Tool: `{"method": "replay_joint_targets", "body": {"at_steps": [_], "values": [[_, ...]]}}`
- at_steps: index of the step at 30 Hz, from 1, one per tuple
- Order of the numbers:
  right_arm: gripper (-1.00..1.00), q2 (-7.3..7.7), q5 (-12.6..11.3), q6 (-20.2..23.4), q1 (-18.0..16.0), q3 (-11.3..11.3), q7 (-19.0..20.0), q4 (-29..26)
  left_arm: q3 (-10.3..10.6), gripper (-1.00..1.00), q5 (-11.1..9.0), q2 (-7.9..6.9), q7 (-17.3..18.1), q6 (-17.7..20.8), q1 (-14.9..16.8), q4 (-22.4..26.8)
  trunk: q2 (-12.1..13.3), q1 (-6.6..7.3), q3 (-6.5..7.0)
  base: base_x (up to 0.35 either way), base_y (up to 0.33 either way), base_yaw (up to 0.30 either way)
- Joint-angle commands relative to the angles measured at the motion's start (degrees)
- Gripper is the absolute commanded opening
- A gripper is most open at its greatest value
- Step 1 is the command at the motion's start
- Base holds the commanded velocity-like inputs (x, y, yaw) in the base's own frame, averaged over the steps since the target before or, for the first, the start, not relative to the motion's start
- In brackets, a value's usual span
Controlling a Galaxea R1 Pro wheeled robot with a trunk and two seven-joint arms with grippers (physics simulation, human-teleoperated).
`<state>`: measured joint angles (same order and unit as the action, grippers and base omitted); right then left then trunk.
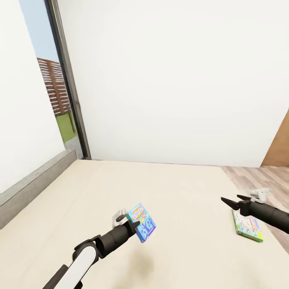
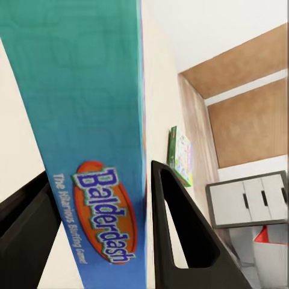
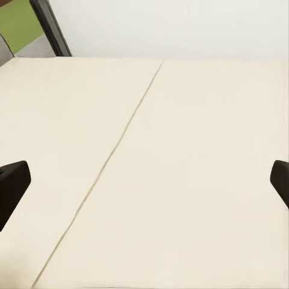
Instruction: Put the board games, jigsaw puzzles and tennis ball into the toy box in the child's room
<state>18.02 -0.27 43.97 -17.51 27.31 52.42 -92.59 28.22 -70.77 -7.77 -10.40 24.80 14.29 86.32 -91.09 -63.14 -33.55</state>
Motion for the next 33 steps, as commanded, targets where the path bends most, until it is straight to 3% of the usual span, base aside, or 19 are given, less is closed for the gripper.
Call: {"method": "replay_joint_targets", "body": {"at_steps": [1,33], "values": [[1.0,-0.01,0.0,0.4,-0.1,0.1,0.2,0.0,0.1,-1.0,-0.7,-0.08,-0.5,0.0,0.0,0.1,0.4,0.23,0.12,0.0,0.0,-0.293],[1.0,0.02,0.0,0.4,0.0,0.3,0.4,0.0,0.0,-1.0,-0.7,-0.13,-0.5,0.0,0.0,0.1,13.2,7.26,5.87,0.0,0.0,-0.294]]}}
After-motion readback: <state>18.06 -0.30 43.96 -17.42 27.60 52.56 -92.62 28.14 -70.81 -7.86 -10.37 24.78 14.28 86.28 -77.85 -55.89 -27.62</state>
